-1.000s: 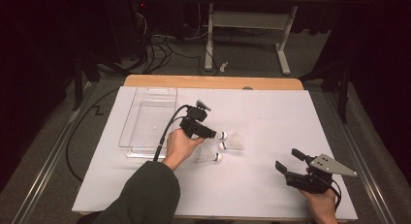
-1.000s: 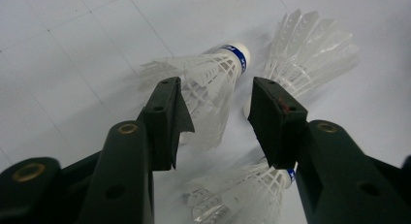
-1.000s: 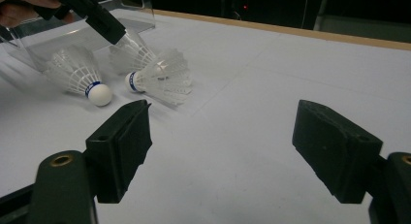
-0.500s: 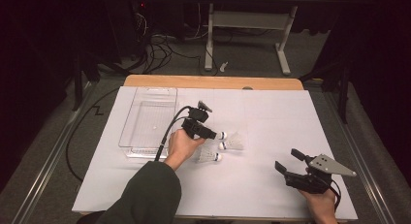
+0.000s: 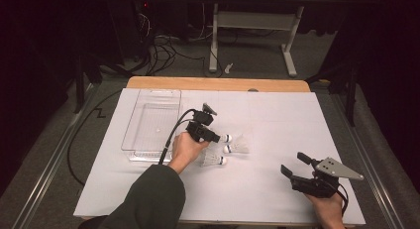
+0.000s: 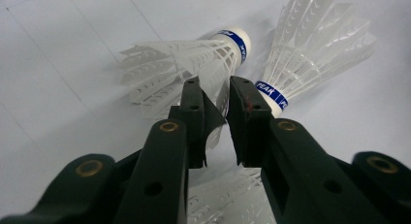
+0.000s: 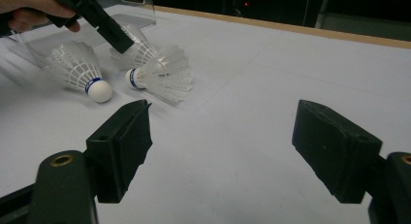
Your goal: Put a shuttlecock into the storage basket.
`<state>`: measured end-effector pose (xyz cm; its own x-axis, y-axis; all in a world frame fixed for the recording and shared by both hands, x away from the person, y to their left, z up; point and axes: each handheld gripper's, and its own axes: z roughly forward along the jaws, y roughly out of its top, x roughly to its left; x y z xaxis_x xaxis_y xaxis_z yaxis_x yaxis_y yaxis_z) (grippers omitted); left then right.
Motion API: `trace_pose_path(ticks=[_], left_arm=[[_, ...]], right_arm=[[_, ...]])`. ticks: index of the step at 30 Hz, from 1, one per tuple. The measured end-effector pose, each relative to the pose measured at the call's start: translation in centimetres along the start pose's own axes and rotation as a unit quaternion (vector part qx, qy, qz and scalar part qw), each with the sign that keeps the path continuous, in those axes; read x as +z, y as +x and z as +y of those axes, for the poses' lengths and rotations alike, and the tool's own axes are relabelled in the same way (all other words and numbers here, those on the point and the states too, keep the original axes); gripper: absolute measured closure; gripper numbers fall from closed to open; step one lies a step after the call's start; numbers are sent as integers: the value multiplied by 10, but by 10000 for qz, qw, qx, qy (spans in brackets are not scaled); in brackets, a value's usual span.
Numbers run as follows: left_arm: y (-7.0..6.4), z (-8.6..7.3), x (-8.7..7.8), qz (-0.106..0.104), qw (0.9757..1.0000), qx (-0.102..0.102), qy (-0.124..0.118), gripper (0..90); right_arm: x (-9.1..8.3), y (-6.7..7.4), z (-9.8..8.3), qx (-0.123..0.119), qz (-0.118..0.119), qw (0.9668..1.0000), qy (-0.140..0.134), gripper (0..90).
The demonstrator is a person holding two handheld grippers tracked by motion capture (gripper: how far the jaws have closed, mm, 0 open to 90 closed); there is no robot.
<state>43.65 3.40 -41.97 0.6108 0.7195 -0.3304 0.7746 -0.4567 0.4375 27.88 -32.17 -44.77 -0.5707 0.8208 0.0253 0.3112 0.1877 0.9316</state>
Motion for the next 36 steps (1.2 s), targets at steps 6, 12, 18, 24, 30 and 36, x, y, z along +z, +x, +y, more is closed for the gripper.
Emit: trace_pose_path(ticks=[6,12,18,24,30,36], left_arm=[[0,0,0,-47,10000,50,-7,829],[0,0,-1,-119,9999,58,-40,868],[-1,0,-1,-174,9998,106,-63,891],[0,-1,-3,-194,9997,114,-58,894],[1,-1,-5,-164,9997,126,-99,894],[1,-1,-7,-191,9996,125,-179,895]], right_arm=[[1,-1,-1,55,4,10000,61,223],[2,-2,-1,108,29,9999,97,223],[5,-2,-2,158,75,9997,192,223],[5,-2,-2,144,83,9997,190,223],[6,-1,-2,134,96,9996,212,223],[6,-1,-2,102,124,9996,223,224]])
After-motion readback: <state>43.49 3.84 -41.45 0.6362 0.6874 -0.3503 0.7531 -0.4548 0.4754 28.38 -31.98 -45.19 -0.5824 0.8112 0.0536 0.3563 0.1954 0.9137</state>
